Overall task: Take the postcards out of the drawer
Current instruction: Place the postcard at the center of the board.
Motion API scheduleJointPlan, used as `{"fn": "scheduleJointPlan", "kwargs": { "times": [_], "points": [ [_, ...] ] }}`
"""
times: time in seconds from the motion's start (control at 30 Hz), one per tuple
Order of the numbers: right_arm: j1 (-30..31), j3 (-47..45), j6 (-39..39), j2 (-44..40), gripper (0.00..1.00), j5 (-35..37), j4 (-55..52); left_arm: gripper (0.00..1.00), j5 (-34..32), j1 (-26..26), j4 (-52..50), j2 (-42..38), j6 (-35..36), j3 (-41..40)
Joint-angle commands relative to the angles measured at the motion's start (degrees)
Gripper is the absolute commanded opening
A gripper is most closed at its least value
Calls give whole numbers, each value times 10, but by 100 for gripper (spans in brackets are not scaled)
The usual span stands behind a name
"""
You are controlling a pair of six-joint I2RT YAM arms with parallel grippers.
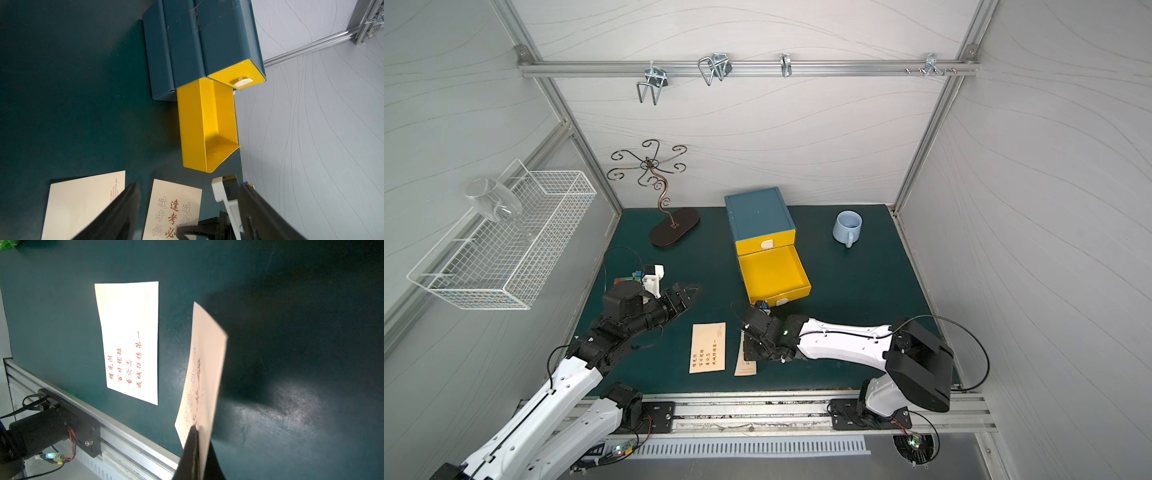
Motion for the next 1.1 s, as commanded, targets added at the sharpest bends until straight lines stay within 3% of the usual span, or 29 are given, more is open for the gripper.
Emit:
{"fn": "scheduleJointPlan", "kwargs": {
  "times": [0.0,0.63,1.07],
  "points": [
    [2,15,-12,13,10,11,-25,80,2,5,15,-7,7,3],
    [1,38,-13,24,32,39,-70,81,3,9,14,-6,8,0],
    [-3,36,-27,-29,38,76,-138,81,2,14,14,2,11,1]
  ]
}}
